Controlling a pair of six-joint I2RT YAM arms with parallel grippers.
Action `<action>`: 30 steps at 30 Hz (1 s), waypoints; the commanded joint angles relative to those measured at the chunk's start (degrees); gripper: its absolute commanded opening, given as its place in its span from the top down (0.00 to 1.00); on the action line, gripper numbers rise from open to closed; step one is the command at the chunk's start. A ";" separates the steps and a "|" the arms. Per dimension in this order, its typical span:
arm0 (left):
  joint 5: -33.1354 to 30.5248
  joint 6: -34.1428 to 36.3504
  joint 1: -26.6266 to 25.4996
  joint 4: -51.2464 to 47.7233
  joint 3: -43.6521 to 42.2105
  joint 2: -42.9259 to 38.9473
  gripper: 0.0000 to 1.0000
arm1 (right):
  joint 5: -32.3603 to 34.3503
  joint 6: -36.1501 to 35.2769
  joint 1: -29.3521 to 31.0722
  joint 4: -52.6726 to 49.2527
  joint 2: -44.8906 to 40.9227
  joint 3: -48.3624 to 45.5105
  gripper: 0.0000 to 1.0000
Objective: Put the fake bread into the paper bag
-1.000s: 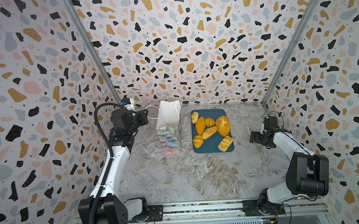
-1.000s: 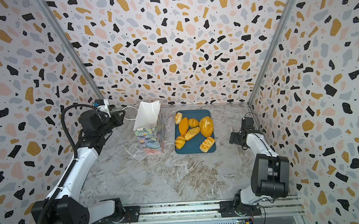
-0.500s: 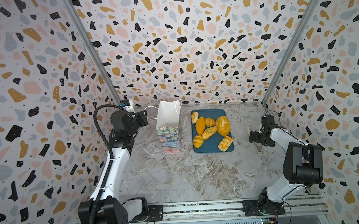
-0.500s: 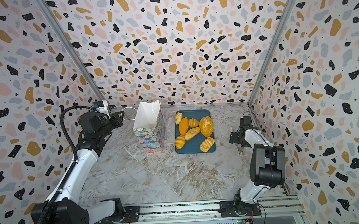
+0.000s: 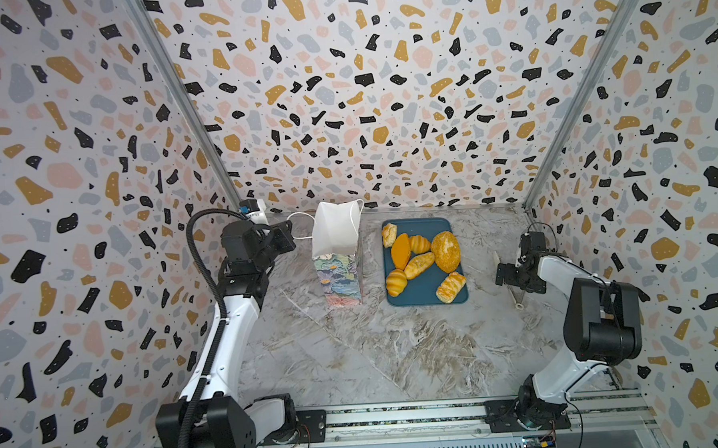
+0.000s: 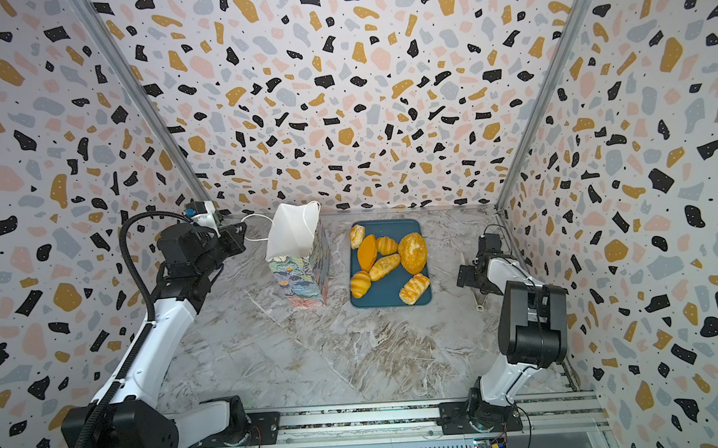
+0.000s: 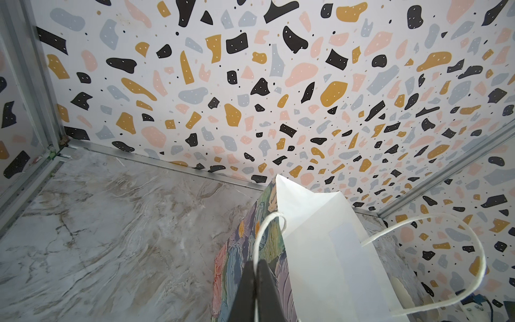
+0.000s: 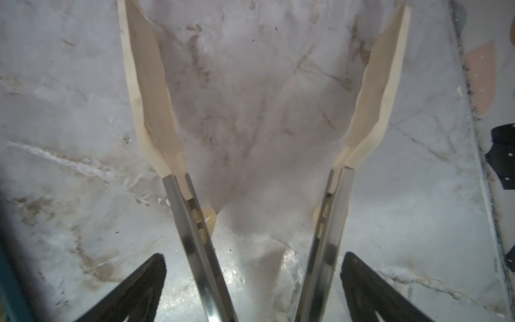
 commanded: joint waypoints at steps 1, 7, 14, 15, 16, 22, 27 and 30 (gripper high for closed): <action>-0.71 0.22 0.20 0.89 0.21 -0.88 1.00 | -0.53 -0.78 -0.13 -0.42 -0.25 -0.50 0.01; 0.26 -0.14 0.17 0.53 0.72 -0.09 1.00 | -0.13 -0.93 -0.13 -0.70 0.49 -0.52 0.04; -0.31 -0.22 0.17 0.84 0.51 -0.26 1.00 | 2.15 -1.05 -0.13 -1.49 2.80 0.20 0.08; -0.35 -0.31 0.19 0.76 0.46 -0.31 1.00 | 2.34 -0.96 -0.14 -1.47 3.05 0.32 0.08; -0.33 -0.31 0.23 0.77 0.49 -0.26 1.00 | 2.55 -0.95 -0.13 -1.37 3.23 0.37 0.08; -0.33 -0.49 0.19 0.85 0.42 -0.26 1.00 | 3.08 -0.77 -0.13 -1.67 3.82 1.41 0.12; -0.55 -0.49 0.23 0.84 0.45 -0.35 1.00 | 2.81 -0.48 -0.12 -1.76 4.08 1.51 0.22; -0.89 -0.57 0.19 0.85 0.38 -0.44 1.00 | 1.48 -0.10 -0.13 -1.64 3.49 1.46 0.27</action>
